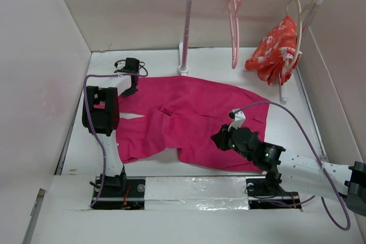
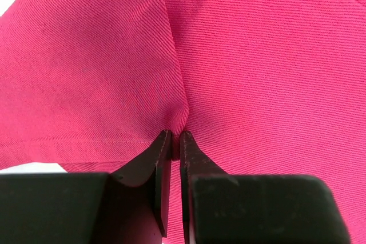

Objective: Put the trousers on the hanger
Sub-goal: Flatten out the trousers at the center of the board.

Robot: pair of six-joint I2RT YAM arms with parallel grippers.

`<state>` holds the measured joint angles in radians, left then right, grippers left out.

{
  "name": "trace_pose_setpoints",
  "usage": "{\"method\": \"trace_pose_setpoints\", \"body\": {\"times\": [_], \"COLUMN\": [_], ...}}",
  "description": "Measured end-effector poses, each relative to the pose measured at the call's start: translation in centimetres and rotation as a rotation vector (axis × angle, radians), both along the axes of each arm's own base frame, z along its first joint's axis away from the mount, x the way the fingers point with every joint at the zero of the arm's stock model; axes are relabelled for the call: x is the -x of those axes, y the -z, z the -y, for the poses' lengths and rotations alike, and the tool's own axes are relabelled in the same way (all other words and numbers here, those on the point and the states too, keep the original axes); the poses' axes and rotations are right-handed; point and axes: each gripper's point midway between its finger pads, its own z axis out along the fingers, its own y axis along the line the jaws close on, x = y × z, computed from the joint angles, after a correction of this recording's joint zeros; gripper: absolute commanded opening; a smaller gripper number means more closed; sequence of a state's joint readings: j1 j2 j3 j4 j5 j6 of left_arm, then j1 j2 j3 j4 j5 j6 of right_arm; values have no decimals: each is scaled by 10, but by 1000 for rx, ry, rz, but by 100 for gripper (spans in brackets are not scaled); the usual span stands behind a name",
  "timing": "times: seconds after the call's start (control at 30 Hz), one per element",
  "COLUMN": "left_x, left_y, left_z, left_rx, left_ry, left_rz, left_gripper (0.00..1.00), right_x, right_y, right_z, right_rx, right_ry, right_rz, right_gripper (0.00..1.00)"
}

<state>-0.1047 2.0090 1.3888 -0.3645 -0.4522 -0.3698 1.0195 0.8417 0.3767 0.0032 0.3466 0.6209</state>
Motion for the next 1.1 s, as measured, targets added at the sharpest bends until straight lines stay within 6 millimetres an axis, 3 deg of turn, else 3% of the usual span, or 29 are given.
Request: {"method": "trace_pose_setpoints", "body": {"times": [0.2,0.3,0.4,0.53,0.57,0.63,0.7,0.8,0.9,1.07,1.1], "left_x": [0,-2,-10,-7,-5,-3,-4,-16,-30,-50,-51], "left_y": [-6,-29,-59,-96,-102,-109,-111,-116,-129,-174,-182], "left_z": [-9,-43,-90,-152,-163,-174,-171,-145,-106,-23,-9], "left_rx": [0,-62,-142,-246,-263,-280,-293,-295,-250,-108,-83], "left_ry": [-25,-110,-229,-393,-424,-459,-459,-404,-318,-140,-110], "left_rz": [9,43,109,177,188,204,212,233,287,459,486], "left_gripper": [0,0,1,32,48,56,56,56,55,53,52], "right_x": [-2,-3,-2,0,0,-2,-7,-22,-41,-75,-81], "right_y": [0,1,1,6,5,5,4,6,7,6,5], "right_z": [2,2,2,8,10,17,24,43,70,136,153], "right_rx": [-1,2,2,16,16,20,15,27,27,9,3], "right_ry": [9,10,12,29,39,67,104,202,329,601,665], "right_rz": [-1,-3,-6,-26,-27,-30,-33,-50,-62,-70,-72], "right_gripper": [20,20,20,21,21,24,25,22,0,0,18]}}
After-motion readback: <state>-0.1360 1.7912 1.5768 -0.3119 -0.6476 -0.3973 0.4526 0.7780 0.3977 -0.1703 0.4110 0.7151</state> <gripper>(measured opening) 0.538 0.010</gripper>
